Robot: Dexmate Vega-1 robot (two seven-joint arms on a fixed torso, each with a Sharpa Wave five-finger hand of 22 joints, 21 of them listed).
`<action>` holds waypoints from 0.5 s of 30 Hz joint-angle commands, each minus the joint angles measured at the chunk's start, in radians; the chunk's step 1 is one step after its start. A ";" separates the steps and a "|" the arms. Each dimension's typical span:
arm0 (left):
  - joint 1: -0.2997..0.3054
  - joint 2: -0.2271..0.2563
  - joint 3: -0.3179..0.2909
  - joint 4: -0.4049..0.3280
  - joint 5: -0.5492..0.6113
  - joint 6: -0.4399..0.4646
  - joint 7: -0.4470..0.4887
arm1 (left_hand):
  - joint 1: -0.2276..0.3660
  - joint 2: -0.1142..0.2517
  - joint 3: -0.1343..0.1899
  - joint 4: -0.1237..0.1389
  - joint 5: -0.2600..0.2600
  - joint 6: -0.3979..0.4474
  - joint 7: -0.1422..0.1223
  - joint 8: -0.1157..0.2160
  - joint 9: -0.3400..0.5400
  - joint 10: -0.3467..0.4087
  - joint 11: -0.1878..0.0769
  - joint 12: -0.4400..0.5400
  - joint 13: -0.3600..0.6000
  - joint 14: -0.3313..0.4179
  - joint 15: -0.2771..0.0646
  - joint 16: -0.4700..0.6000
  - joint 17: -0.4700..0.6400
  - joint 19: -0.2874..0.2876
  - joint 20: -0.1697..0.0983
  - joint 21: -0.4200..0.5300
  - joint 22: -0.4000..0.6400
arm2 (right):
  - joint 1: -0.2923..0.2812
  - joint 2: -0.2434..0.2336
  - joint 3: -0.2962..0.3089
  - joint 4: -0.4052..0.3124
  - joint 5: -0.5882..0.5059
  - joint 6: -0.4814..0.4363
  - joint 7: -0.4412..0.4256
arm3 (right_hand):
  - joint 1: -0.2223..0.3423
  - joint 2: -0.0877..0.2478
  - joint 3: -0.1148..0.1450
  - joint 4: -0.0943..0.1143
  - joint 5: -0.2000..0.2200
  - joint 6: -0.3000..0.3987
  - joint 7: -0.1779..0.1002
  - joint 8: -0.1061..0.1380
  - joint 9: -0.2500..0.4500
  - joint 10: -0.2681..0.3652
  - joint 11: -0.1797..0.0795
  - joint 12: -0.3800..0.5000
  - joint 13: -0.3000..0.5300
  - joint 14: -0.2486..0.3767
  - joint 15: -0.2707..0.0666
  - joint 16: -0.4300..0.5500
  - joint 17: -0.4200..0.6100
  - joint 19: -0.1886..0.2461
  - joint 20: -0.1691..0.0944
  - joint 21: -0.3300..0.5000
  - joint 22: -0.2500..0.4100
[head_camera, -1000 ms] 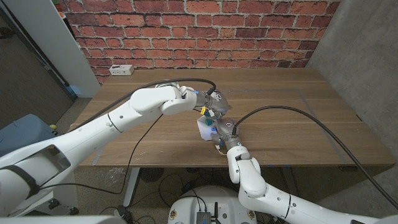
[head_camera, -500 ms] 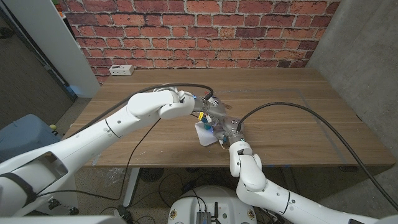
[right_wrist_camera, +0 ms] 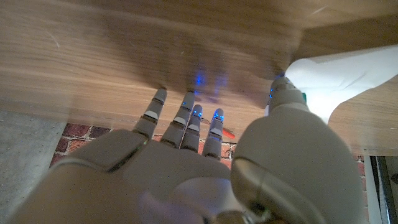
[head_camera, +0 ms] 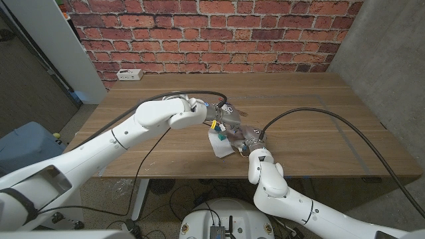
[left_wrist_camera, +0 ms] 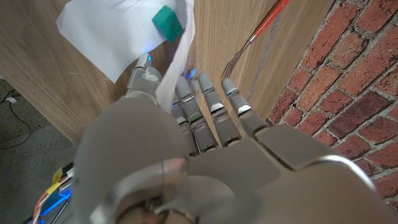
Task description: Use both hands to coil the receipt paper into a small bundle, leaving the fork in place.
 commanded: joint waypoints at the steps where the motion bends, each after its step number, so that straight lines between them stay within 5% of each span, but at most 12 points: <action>1: 0.013 0.005 -0.019 -0.015 -0.013 0.013 -0.031 | -0.039 -0.008 -0.014 0.008 -0.005 -0.094 0.000 -0.005 -0.002 -0.079 0.020 -0.060 -0.020 -0.052 -0.091 -0.023 -0.023 -0.027 0.021 -0.012 -0.005 | 0.015 -0.070 0.019 -0.061 0.173 0.058 -0.042 | 0.036 0.004 0.008 -0.017 0.017 0.018 -0.005 0.010 0.003 -0.002 -0.006 0.004 0.001 -0.022 -0.012 -0.008 -0.001 -0.006 0.003 -0.007 0.002; 5: 0.006 0.001 -0.021 -0.010 -0.042 0.015 -0.061 | -0.108 -0.032 -0.046 0.026 -0.001 -0.227 -0.012 -0.007 -0.008 -0.160 0.042 -0.132 -0.046 -0.099 -0.075 -0.033 -0.054 -0.040 0.024 -0.023 -0.010 | -0.001 -0.084 0.036 -0.086 0.216 0.100 -0.090 | 0.058 0.006 0.013 -0.029 0.030 0.090 -0.018 0.033 0.002 0.017 -0.011 0.017 -0.003 -0.021 -0.012 -0.008 -0.007 0.004 0.001 -0.010 0.002; 9: 0.001 0.004 -0.033 0.001 -0.097 0.004 -0.056 | -0.154 -0.041 -0.064 0.034 0.006 -0.362 -0.017 -0.005 -0.016 -0.267 0.072 -0.211 -0.071 -0.182 -0.045 -0.047 -0.086 -0.061 0.035 -0.041 -0.013 | -0.013 -0.093 0.051 -0.108 0.252 0.109 -0.122 | 0.056 0.006 0.011 -0.028 0.035 0.074 -0.018 0.023 0.001 0.013 -0.017 0.016 -0.004 -0.020 -0.013 -0.007 -0.008 0.009 -0.003 -0.011 0.001; 15: -0.025 0.010 -0.055 0.030 -0.264 -0.028 -0.084 | -0.169 -0.026 -0.062 0.035 0.010 -0.470 -0.014 -0.007 -0.020 -0.331 0.055 -0.262 -0.089 -0.246 -0.007 -0.048 -0.112 -0.073 0.046 -0.054 -0.014 | 0.007 -0.116 0.019 -0.132 0.243 0.031 -0.135 | 0.052 0.005 0.009 -0.026 0.039 0.042 -0.015 0.008 0.001 0.005 -0.016 0.015 -0.006 -0.028 -0.010 -0.010 -0.010 0.009 -0.004 -0.014 0.001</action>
